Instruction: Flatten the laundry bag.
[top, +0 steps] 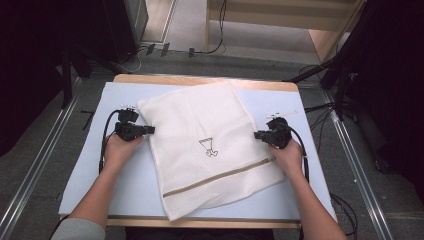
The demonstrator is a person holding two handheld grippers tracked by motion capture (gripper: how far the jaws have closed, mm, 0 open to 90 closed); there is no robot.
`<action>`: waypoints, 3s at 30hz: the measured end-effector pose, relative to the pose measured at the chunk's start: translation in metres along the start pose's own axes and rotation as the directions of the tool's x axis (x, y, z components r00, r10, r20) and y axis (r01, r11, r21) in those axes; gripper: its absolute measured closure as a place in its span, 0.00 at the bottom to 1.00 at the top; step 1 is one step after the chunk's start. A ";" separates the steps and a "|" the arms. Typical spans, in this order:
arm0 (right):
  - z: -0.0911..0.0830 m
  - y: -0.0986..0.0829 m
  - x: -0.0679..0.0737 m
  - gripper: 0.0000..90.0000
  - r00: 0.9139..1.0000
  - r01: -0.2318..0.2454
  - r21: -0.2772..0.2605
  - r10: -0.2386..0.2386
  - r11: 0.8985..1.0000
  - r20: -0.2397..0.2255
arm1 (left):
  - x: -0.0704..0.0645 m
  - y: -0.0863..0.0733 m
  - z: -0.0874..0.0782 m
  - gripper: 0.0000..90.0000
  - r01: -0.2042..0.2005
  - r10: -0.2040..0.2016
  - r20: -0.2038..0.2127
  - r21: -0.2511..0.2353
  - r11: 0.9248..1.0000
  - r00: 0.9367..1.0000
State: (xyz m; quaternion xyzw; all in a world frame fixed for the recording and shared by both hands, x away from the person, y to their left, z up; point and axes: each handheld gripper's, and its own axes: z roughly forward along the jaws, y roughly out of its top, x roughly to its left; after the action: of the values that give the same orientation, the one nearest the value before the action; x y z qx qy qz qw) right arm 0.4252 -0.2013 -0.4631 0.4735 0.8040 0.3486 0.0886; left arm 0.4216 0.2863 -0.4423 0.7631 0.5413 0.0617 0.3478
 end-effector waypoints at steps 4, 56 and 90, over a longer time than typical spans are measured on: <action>-0.007 -0.013 0.011 0.93 1.000 0.002 0.001 -0.002 1.000 -0.023 | 0.004 0.009 0.002 0.97 -0.004 0.004 0.002 0.001 1.000 1.000; -0.011 -0.035 0.028 0.56 0.996 0.061 -0.030 -0.063 0.998 -0.060 | -0.028 -0.041 -0.016 0.49 -0.039 0.038 0.023 0.078 0.996 0.999; 0.018 0.010 0.020 0.91 1.000 0.028 -0.026 -0.028 0.999 0.003 | 0.000 0.018 0.013 0.96 -0.029 0.029 -0.007 -0.006 1.000 1.000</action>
State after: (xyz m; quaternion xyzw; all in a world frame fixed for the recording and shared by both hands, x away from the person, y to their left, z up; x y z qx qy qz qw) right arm 0.4300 -0.1734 -0.4662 0.4616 0.8057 0.3573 0.1008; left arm 0.4416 0.2772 -0.4409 0.7695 0.5312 0.0708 0.3473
